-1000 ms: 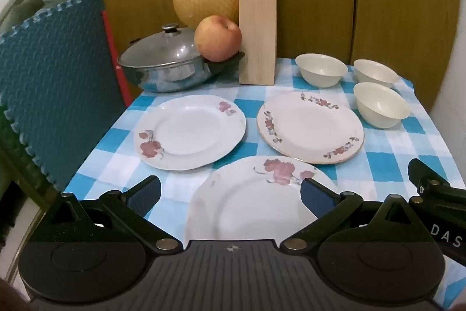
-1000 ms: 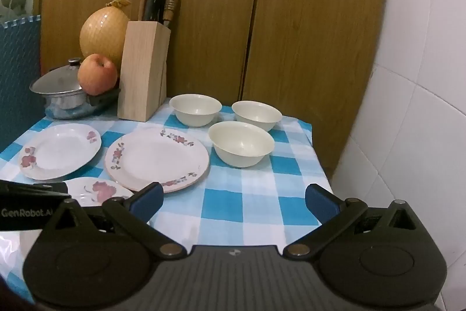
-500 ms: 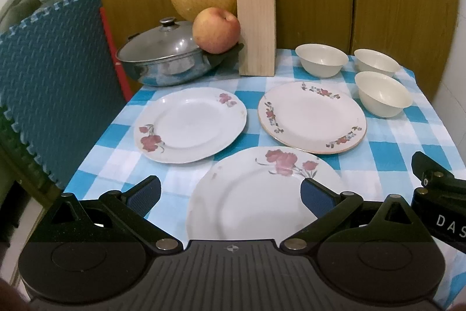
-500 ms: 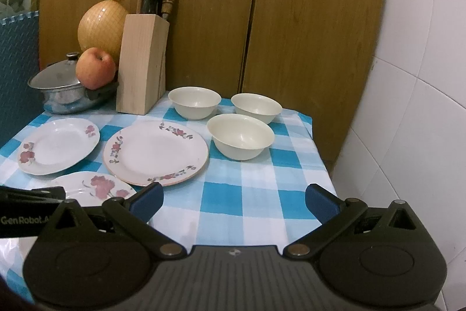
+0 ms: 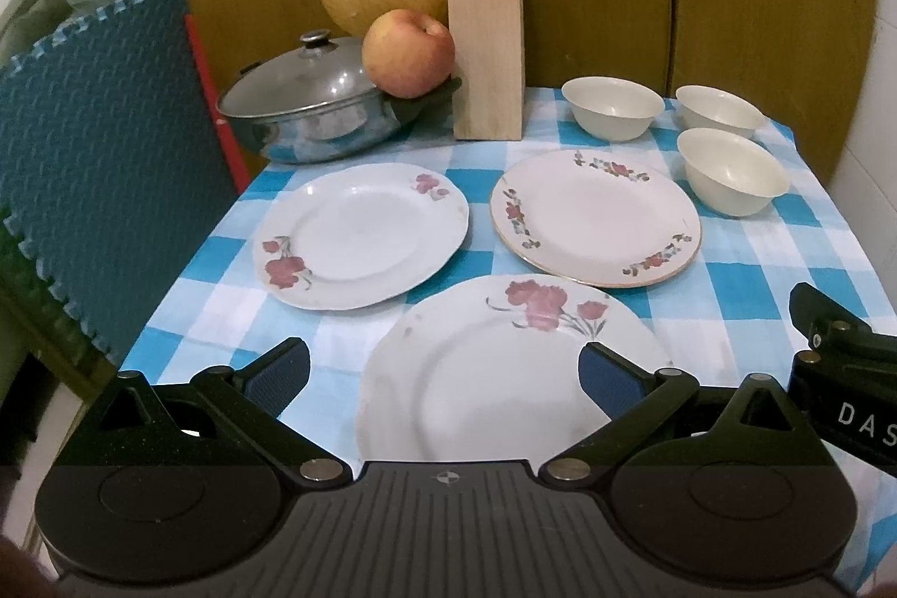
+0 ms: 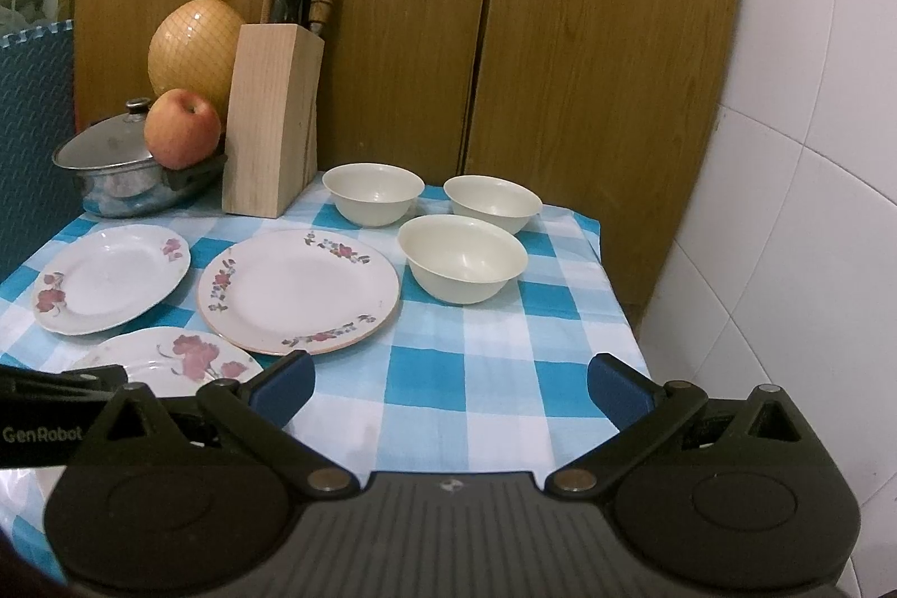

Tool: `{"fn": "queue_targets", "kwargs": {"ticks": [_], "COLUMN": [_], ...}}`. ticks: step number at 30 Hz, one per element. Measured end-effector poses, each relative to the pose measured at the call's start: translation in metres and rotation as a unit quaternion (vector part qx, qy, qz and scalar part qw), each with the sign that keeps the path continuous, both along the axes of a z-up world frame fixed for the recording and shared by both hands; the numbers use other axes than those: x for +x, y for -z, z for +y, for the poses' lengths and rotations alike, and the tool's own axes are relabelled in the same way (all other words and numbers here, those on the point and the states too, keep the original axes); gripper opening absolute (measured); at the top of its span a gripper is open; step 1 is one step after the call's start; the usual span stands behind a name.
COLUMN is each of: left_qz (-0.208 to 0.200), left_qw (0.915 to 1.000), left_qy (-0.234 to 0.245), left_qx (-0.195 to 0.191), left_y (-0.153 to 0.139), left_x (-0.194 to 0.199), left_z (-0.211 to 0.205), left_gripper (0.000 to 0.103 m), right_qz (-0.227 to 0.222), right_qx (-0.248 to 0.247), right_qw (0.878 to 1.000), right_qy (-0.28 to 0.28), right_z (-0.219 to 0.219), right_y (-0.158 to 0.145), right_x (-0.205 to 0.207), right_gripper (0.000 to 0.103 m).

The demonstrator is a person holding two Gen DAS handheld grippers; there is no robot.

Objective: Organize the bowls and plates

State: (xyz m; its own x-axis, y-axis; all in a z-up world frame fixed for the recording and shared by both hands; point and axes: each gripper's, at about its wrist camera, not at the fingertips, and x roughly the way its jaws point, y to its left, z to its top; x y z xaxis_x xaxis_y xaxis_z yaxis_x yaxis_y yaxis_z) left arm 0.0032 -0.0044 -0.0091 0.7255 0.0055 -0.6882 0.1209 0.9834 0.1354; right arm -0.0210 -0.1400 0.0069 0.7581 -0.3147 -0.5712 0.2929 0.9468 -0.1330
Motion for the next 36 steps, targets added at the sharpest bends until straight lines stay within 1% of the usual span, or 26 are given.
{"fn": "queue_targets", "kwargs": {"ticks": [6, 36], "left_qz": [0.011, 0.012], "left_qw": [0.9999, 0.9999], "left_qy": [0.003, 0.006], "left_qx": [-0.001, 0.005], "left_y": [0.0026, 0.0055], "left_x": [0.0018, 0.0008], "left_z": [0.0004, 0.0005], "left_gripper": [0.103, 0.103], "right_qz": [0.005, 0.014], "right_qx": [-0.004, 0.0], "right_qw": [1.0, 1.0], "right_qy": [-0.001, 0.0], "right_z": [0.0003, -0.0007], "right_y": [0.0014, 0.0036], "right_x": [0.0019, 0.003], "right_gripper": [0.098, 0.098]}}
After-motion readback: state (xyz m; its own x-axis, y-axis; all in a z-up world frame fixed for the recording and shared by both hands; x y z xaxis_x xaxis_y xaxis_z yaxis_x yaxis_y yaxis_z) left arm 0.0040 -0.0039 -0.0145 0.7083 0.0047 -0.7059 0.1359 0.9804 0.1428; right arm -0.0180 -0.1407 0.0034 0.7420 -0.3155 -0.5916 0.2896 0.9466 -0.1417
